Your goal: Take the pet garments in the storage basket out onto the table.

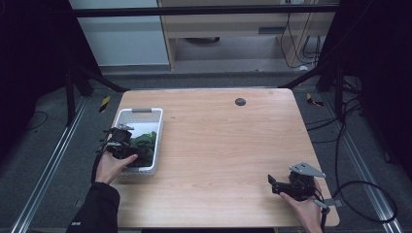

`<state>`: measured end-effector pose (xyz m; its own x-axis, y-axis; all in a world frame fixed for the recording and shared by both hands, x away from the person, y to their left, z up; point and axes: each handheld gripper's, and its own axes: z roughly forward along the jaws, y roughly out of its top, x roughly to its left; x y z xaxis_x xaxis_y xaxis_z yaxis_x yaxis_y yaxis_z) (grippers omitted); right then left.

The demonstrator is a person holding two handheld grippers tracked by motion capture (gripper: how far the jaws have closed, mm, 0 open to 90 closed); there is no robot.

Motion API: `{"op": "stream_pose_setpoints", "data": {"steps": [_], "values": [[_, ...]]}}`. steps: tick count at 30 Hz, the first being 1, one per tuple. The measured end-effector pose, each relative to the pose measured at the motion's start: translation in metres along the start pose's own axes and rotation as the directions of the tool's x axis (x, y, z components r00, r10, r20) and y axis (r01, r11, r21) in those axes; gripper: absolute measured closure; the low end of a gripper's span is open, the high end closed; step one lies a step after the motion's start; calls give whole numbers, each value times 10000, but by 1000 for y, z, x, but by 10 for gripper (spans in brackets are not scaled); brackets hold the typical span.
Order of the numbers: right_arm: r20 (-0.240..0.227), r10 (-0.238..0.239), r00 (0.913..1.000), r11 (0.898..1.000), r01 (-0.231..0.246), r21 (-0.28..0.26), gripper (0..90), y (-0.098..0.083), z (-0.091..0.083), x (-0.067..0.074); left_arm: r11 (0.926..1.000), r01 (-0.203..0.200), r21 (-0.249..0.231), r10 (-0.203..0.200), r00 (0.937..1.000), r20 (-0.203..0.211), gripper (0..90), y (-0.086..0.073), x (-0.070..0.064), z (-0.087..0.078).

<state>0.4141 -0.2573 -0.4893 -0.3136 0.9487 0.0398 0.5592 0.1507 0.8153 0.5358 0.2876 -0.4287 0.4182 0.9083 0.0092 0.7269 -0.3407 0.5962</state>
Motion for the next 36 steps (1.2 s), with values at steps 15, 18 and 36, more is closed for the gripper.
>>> {"op": "stream_pose_setpoints", "data": {"steps": [15,18,36], "values": [[-18,0,10000,10000,0,63,45,0,0,0,9978,428,512,-435,9990,128,283,2,-1,10],[5,8,10000,10000,-8,44,45,0,0,0,9969,354,699,-365,9992,144,366,1,-1,12],[-20,4,10000,10000,-4,77,46,0,0,0,9954,610,734,-598,9981,-175,762,-3,-3,11]]}}
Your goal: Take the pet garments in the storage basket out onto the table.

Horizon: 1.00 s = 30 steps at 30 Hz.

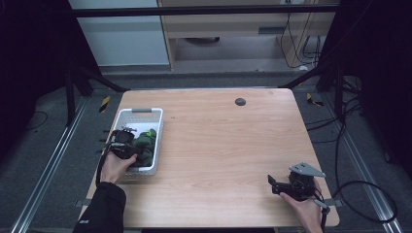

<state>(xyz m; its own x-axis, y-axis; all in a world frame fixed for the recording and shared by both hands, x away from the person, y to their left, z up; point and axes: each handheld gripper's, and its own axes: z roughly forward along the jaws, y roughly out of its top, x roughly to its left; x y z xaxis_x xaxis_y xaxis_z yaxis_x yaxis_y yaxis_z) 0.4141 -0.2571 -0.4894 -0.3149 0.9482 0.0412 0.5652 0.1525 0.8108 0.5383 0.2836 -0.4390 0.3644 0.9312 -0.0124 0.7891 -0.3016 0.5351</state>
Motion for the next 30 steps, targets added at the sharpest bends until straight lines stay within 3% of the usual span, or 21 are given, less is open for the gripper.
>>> {"op": "stream_pose_setpoints", "data": {"steps": [11,18,30], "values": [[-11,34,10000,10000,-34,-20,46,0,-1,-1,9965,116,-829,-117,9999,-3,777,-2,7,-26],[14,27,10000,10000,-27,-34,46,0,-1,-1,9921,-212,-1239,211,9998,-22,777,5,6,-50],[51,1,10000,9999,0,-132,48,0,-1,-1,9778,-598,-2008,628,9980,84,777,14,-3,-83]]}}
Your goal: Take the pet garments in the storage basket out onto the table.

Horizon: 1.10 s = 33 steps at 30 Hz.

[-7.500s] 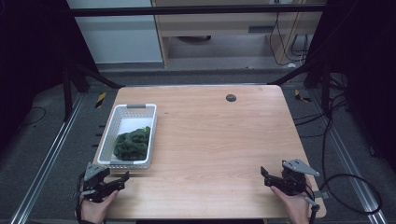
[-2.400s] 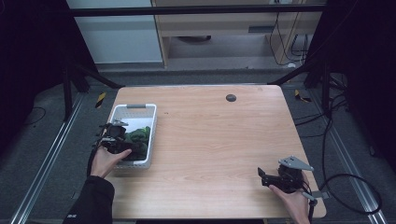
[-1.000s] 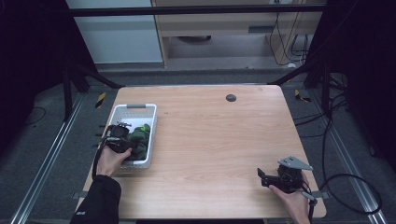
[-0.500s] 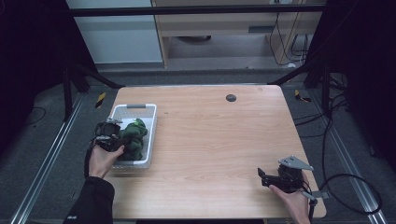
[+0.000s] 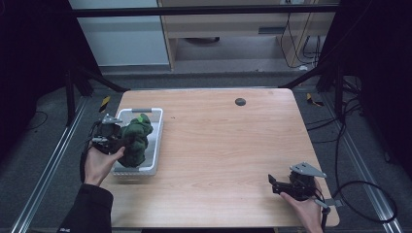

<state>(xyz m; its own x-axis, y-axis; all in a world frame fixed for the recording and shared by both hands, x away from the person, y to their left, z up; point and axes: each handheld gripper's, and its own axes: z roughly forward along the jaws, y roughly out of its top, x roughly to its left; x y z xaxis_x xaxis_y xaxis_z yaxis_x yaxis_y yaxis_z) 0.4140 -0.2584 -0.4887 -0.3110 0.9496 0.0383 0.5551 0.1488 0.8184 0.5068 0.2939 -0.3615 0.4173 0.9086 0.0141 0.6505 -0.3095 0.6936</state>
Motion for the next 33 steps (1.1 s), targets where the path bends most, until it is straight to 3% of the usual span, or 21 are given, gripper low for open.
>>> {"op": "stream_pose_setpoints", "data": {"steps": [11,33], "values": [[12,10,10000,10000,-9,-54,51,0,0,0,9984,35,-561,-26,9999,155,778,9,-1,-18],[-4,0,10000,10000,0,-85,53,0,-1,0,9917,-781,-1017,840,9950,547,779,28,-26,-45]]}}
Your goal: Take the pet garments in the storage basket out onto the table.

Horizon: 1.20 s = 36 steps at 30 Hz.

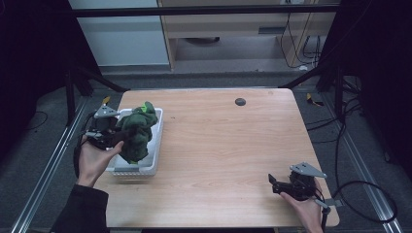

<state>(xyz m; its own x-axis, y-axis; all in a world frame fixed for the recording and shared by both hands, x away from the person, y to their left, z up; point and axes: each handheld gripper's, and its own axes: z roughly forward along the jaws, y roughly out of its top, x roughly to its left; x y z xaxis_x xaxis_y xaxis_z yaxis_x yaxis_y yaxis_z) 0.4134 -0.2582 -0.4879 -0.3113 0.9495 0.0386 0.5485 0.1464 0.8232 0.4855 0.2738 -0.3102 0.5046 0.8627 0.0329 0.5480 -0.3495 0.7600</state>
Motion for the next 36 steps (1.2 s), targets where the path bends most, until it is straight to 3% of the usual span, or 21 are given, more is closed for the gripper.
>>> {"op": "stream_pose_setpoints", "data": {"steps": [10,16,36], "values": [[8,0,10000,10000,0,-61,53,1,-1,0,9991,-414,-105,417,9987,310,780,8,-19,-1],[-7,-41,10000,10000,41,-46,54,1,-1,0,9961,-857,-186,867,9944,599,779,13,-35,-2],[3,-10,10000,9999,10,-122,56,1,-2,-1,9893,-1453,-155,1461,9813,1252,779,26,-68,14]]}}
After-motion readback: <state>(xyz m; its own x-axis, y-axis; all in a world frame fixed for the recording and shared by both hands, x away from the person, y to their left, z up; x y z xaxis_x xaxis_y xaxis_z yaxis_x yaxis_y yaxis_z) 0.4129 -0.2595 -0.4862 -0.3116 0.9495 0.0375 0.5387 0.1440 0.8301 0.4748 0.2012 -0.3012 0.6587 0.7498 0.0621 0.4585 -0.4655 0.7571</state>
